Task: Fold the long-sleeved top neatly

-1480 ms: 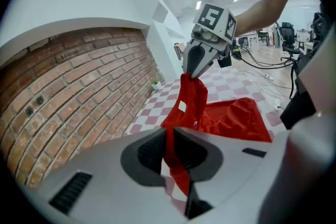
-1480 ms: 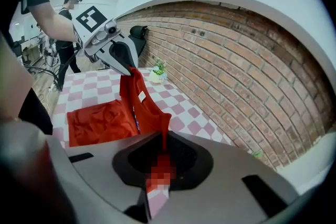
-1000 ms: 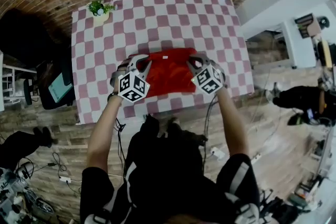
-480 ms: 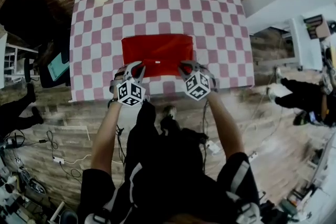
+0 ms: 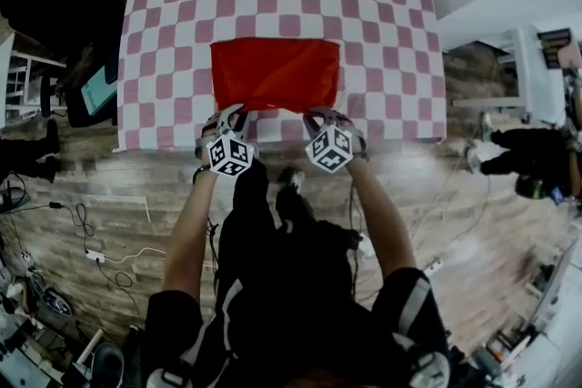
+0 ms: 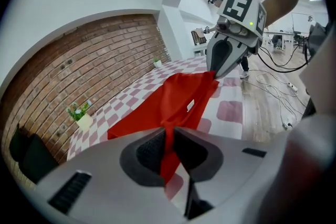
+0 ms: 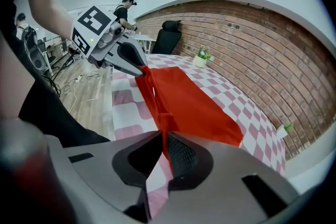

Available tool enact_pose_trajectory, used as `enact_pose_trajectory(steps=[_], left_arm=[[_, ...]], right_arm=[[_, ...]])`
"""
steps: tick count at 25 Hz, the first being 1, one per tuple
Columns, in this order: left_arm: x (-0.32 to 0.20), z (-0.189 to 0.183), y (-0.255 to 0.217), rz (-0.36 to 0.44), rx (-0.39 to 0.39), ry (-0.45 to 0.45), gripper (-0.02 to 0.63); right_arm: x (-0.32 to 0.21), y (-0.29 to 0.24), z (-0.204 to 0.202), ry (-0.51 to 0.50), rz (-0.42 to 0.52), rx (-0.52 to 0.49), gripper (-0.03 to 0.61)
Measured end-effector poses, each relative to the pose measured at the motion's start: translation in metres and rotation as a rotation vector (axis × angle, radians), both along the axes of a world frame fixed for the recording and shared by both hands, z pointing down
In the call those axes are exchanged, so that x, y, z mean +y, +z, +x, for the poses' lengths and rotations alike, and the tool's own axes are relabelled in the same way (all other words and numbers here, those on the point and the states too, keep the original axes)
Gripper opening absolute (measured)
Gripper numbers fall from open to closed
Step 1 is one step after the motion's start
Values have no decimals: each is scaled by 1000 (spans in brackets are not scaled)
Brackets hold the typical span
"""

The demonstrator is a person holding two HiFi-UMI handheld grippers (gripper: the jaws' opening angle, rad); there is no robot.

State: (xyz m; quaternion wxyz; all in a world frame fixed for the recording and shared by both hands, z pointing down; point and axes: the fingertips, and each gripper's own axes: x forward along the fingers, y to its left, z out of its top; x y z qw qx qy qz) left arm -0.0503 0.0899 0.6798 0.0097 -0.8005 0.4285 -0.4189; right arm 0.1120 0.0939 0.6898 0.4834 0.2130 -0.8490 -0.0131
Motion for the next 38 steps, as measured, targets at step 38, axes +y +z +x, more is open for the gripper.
enact_pose_trajectory(steps=[38], left_arm=[[42,-15,-134,180,438,-377,6]], right_arm=[[11,-163,-16,346,92,-623,8]])
